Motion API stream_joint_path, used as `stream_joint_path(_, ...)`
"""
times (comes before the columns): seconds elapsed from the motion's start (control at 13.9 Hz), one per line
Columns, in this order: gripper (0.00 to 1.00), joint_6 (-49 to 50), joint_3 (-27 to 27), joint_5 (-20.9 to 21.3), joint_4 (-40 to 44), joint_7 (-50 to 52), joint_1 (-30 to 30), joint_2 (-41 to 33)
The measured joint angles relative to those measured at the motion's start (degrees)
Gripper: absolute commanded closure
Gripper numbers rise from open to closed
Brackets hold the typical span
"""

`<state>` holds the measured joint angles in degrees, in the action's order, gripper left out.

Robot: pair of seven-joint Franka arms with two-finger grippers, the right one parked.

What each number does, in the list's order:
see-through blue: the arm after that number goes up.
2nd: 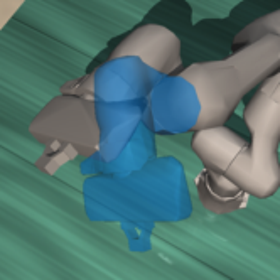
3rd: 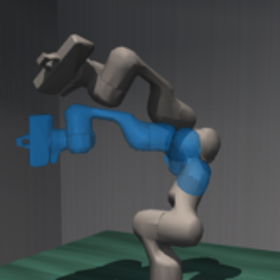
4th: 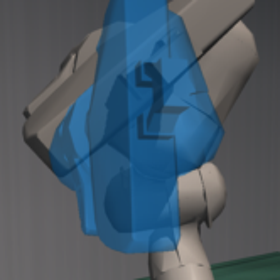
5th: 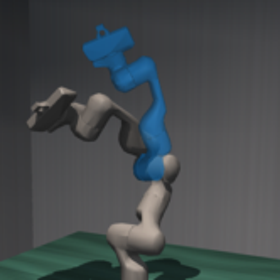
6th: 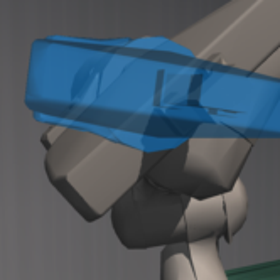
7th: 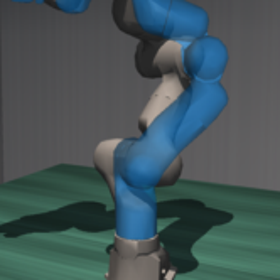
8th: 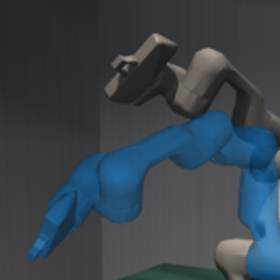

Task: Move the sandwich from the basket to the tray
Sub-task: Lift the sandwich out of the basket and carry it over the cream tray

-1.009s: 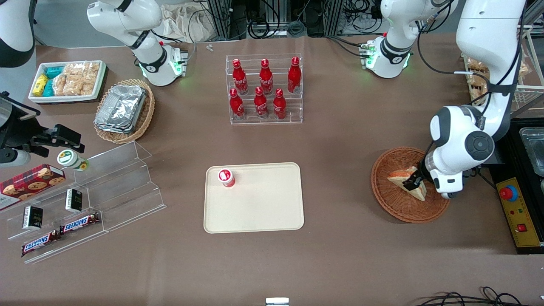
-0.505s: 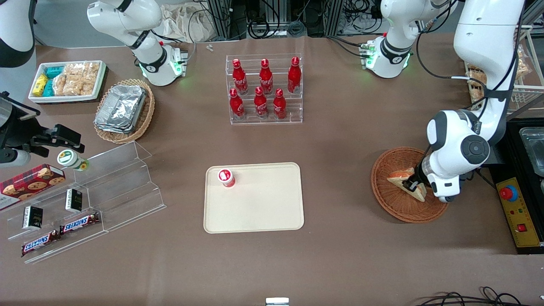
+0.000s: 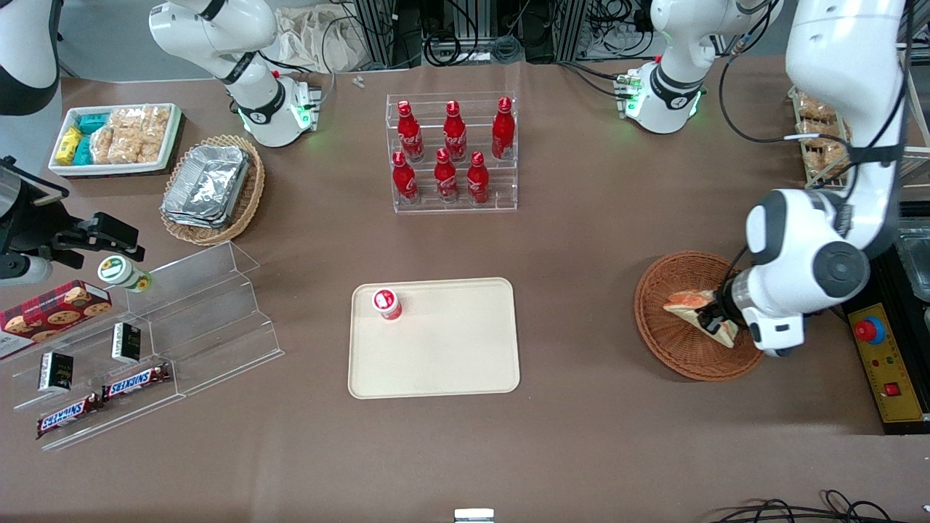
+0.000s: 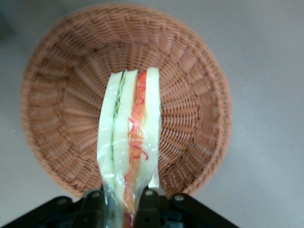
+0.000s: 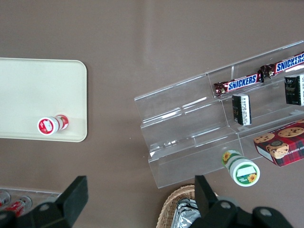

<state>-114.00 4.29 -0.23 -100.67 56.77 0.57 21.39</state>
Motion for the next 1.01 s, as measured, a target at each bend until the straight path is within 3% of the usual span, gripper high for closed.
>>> stream_joint_path(0.22,1.0,15.4,0.8,0.0,11.9,-1.7,0.0,-1.1)
stream_joint_path(0.43,1.0,24.5,3.8,-0.1,21.4,-3.1,0.0,-2.0)
stream_joint_path(0.79,1.0,25.2,17.1,-0.1,24.7,-5.9,0.3,-0.1)
stream_joint_path(1.01,1.0,17.5,21.9,1.1,24.5,-7.4,2.4,4.5)
